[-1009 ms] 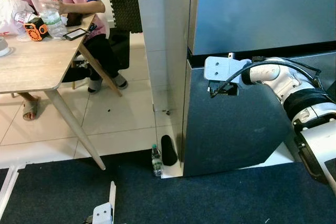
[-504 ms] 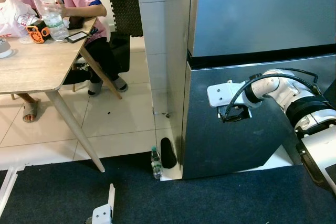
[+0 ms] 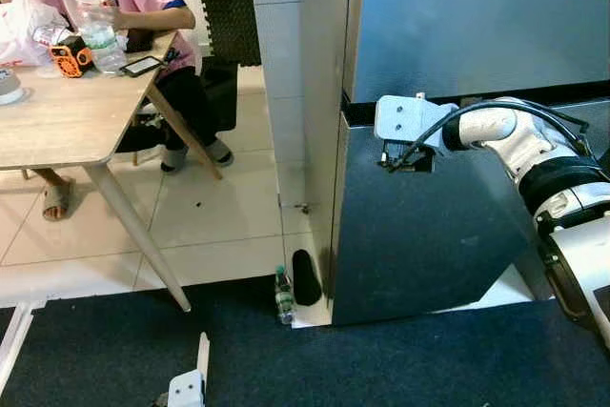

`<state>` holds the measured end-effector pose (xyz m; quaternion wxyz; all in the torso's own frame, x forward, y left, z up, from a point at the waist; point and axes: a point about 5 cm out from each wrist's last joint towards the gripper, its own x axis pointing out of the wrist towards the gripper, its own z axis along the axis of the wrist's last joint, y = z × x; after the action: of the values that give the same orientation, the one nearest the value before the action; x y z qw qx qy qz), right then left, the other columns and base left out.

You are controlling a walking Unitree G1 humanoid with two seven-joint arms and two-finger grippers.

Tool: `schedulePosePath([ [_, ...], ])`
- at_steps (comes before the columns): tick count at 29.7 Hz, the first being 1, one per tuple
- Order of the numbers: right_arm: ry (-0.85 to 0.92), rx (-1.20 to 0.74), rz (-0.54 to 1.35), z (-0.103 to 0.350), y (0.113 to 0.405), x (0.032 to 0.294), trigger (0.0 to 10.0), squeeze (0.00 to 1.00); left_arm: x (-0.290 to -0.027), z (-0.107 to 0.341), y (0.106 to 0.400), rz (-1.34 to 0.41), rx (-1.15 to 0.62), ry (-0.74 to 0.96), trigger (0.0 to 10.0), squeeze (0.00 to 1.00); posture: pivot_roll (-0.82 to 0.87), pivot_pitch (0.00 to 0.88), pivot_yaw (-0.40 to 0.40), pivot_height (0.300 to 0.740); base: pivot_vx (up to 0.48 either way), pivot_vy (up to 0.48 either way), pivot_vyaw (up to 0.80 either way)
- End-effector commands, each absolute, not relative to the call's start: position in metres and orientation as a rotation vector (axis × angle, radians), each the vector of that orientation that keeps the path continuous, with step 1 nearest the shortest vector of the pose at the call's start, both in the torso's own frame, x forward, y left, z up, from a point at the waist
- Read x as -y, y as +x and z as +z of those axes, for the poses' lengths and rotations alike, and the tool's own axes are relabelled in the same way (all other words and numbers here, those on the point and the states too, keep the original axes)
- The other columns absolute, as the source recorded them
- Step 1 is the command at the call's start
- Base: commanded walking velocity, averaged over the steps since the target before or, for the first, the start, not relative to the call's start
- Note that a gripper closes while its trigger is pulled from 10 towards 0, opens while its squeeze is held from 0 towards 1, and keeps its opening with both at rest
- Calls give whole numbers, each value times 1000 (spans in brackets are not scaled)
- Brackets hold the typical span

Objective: Restocking fridge

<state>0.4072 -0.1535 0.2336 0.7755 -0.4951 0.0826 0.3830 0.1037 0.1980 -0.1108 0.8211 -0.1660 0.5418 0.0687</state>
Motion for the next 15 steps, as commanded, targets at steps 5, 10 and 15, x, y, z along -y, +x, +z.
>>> schedulePosePath([
  [5, -1101, -186, 752, 235, 411, 154, 10000, 0, -197, -116, 85, 142, -1230, -349, 10000, 0, -14, 0, -24, 740, 0, 0, 0],
  [10, -1134, -217, 730, 229, 411, 155, 10000, 0, -197, -116, 84, 140, -1232, -347, 10000, 0, -14, 0, -24, 740, 0, 0, 0],
  [15, -1164, -250, 708, 224, 412, 155, 10000, 0, -197, -116, 82, 141, -1237, -348, 10000, 0, -13, 0, -26, 740, 0, 0, 0],
])
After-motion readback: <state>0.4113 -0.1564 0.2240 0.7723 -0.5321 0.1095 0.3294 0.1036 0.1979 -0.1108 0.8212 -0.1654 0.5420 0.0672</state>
